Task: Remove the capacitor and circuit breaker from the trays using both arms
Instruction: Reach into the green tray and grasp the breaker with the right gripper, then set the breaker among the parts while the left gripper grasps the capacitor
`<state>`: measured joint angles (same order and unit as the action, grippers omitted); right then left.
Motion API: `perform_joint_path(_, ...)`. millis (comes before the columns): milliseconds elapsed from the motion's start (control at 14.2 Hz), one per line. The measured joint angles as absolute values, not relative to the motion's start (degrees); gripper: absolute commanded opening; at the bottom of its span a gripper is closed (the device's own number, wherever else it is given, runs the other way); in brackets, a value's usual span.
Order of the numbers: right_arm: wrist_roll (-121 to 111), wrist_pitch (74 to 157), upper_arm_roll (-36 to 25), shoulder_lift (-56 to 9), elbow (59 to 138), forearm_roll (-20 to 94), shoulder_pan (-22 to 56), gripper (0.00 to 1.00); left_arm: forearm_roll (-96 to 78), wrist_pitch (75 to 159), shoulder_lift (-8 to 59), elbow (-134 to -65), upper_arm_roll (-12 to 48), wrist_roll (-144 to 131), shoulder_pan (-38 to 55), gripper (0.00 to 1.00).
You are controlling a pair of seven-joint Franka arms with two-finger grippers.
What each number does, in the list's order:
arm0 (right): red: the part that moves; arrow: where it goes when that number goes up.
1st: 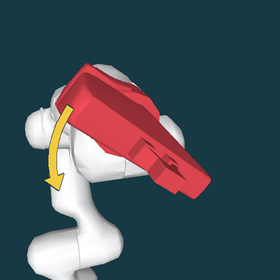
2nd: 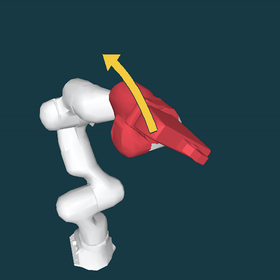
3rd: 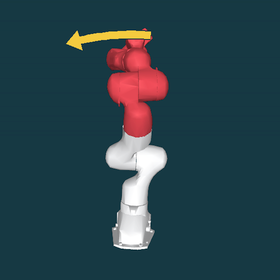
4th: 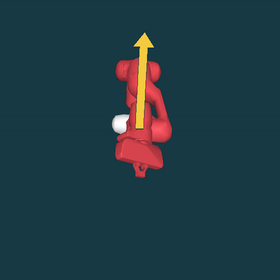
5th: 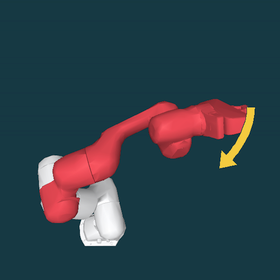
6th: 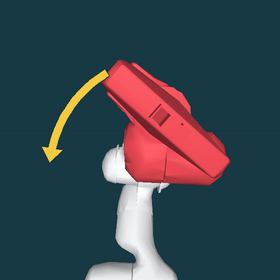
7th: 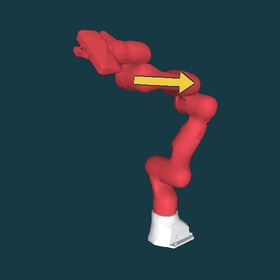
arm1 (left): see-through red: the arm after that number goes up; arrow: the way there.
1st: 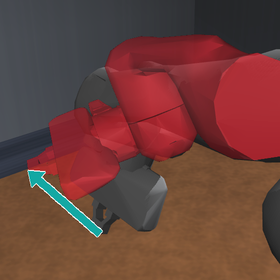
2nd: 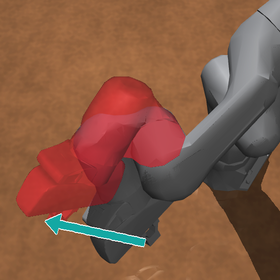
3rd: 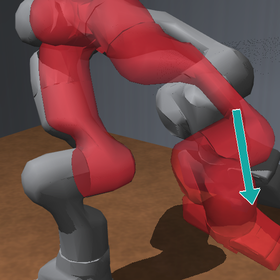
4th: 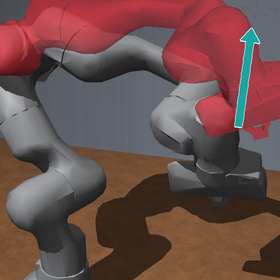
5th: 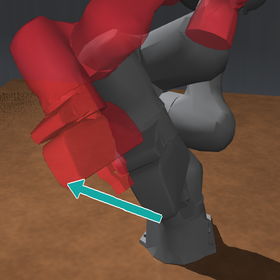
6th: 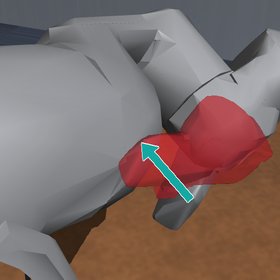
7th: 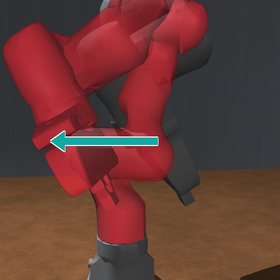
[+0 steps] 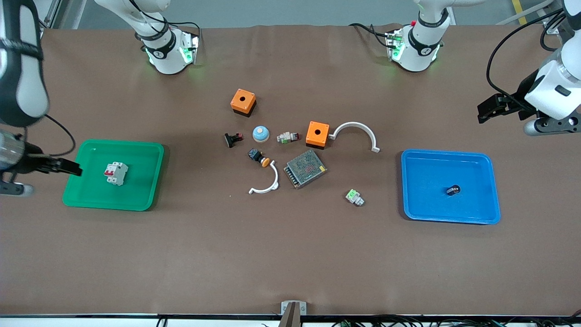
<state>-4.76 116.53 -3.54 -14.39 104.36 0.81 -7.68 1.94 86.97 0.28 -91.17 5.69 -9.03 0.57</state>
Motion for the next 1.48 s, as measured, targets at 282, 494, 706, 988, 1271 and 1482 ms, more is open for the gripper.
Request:
perform_joint_path(282, -4.8, 129.9, -3.6, -18.1, 114.3, 1.4, -8.5, 1.0, 1.9, 87.8, 0.2, -91.6, 5.8, -9.3, 0.4, 1.0)
perform_joint_path(494, -4.8, 136.2, -3.6, -19.8, 118.3, 1.5, -8.8, 1.0, 1.9, 87.9, 0.2, -91.8, 6.1, -11.8, 0.5, 1.0)
perform_joint_path(706, -5.3, 144.7, -3.6, -20.6, 123.6, 1.5, -9.3, 1.0, 1.9, 88.0, 0.2, -92.0, 6.5, -12.9, 0.5, 1.0)
perform_joint_path(988, -6.5, 150.1, -3.6, -22.4, 127.4, 1.5, -10.2, 0.67, 2.0, 88.9, 0.4, -92.4, 8.4, -17.5, 0.6, 1.0)
perform_joint_path(1271, -7.4, 149.8, -3.6, -22.5, 127.4, 1.5, -10.3, 0.02, 1.9, 89.9, 0.8, -92.5, 11.0, -21.1, 0.7, 1.0)
perform_joint_path(1482, -7.4, 147.3, -3.4, -22.5, 126.3, 1.5, -10.2, 0.01, 2.0, 90.0, 1.1, -92.8, 12.3, -22.9, 0.7, 1.0)
